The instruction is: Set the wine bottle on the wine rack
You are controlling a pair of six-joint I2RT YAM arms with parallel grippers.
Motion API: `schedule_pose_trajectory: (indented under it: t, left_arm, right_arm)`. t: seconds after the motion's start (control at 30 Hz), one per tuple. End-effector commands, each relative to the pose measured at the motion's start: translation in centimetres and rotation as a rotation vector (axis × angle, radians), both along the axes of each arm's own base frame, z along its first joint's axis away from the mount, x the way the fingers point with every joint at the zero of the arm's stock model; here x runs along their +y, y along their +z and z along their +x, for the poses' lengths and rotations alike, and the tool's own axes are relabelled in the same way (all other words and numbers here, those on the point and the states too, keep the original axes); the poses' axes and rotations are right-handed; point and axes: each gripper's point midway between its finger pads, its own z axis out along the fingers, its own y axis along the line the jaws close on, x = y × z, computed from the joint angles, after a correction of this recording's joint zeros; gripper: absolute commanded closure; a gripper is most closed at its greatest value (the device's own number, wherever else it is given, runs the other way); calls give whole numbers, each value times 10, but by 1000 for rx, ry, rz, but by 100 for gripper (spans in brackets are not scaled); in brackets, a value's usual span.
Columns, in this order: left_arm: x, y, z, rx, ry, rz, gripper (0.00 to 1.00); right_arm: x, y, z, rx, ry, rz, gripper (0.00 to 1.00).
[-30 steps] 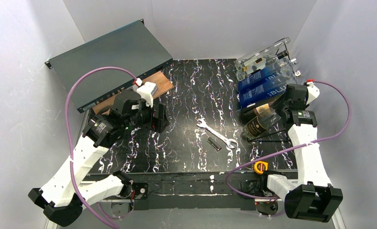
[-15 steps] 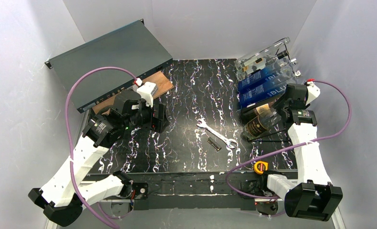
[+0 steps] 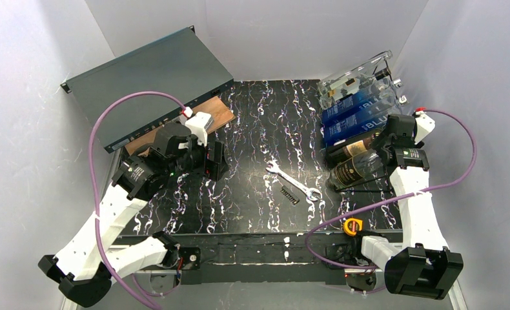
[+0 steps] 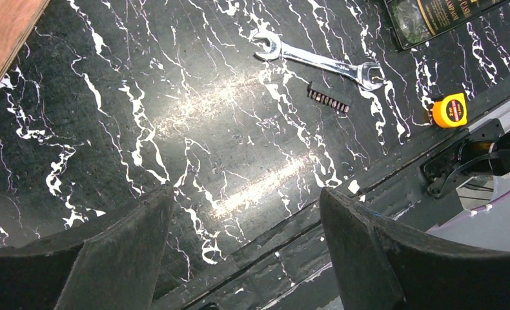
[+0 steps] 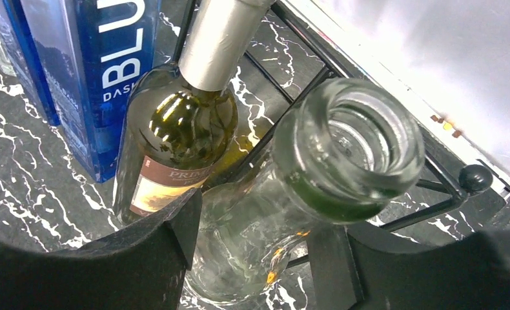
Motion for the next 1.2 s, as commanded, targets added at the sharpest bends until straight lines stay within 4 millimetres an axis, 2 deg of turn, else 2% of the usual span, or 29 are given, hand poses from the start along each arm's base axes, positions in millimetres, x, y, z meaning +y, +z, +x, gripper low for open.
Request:
schedule_pose_trajectory:
  t: [0.0,0.1,0.3,0.5,0.53,0.83,0.97,1.17]
  left_arm:
    - [4,0,-4,-13,-4,5,18]
    - [4,-1,-4,-12,-6,9,18]
    - [5,-1,-4,-17,-8,10,19]
    - [6,1,-5,-27,-9,9,18]
    - [6,1,-5,-29,-9,10,19]
    - [7,2,-5,-52,-18,8,18]
    - [9,6,-6,-72,-22,5,18]
    - [25,31,-6,-163,35,-4,17]
  right_arm:
    - [-10,2,-10,46,-15,-55,32]
    - [-10,2,-12,48,-15,-58,30]
    - [-10,8,-14,44,-4,-62,13]
    - [-3,15,-16,37,30,-44,7]
    - [-2,17,-17,32,36,-40,3]
    - [6,57,-23,-20,108,-46,2]
    - [33,84,-12,-104,271,4,1]
    - [106,131,8,-324,655,159,2]
